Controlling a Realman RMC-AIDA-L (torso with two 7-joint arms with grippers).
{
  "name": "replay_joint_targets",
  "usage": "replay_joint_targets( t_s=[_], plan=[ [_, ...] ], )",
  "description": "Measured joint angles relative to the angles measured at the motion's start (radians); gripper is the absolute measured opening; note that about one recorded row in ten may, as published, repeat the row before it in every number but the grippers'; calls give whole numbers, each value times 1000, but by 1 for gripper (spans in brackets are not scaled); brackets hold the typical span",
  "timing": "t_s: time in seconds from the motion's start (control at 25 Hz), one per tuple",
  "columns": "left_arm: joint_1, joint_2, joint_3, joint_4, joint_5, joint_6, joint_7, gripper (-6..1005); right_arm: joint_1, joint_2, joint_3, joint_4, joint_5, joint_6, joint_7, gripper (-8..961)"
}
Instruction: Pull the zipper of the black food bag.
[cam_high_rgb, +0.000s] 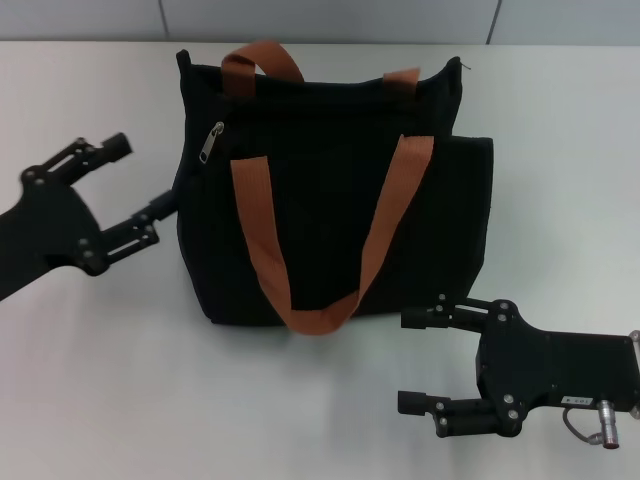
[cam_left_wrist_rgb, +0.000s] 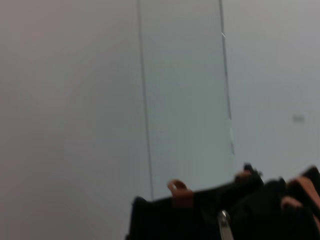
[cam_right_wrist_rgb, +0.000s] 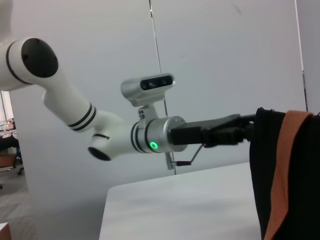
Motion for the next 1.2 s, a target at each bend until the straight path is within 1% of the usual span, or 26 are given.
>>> replay_joint_targets(
  t_s=[0.04,0.08,0.12,0.16,0.24,0.36,0.4,0.44,0.48,0.52,0.56,0.64,0.84,1.2],
  plan=[
    [-24,1,6,14,40,-29,0,756,0,0,0,0,0,0,0,804],
    [-24,1,6,14,40,-29,0,755,0,0,0,0,0,0,0,804],
    [-51,-1,8,28,76,-63,-1,755,-1,0,0,0,0,0,2,804],
    [-51,-1,8,28,76,-63,-1,754,-1,0,0,0,0,0,2,804],
    [-87,-5,10,34,98,-106,-1,753,0,-1,0,0,0,-1,6,803],
    [-103,-7,12,34,103,-117,2,751,0,-2,0,0,0,-1,6,803],
    [-111,-8,12,36,104,-124,5,751,-1,-2,0,0,0,-1,6,803],
    [-121,-19,1,52,99,-142,9,750,-2,-2,0,0,0,-1,6,803],
    [-121,-19,1,52,99,-142,9,749,-2,-2,0,0,0,-1,6,803],
    [-125,-32,-11,72,89,-158,13,749,-2,-2,0,0,0,-1,6,803],
    [-125,-32,-11,72,89,-158,13,748,-2,-2,0,0,0,-1,7,802],
    [-130,-43,-18,88,82,-168,41,747,-1,-2,0,0,0,-1,8,802],
    [-131,-49,-22,94,68,-162,75,744,-1,-2,0,0,1,-2,9,802],
    [-130,-52,-23,98,55,-156,118,739,1,-3,0,0,7,-2,9,801]
  ],
)
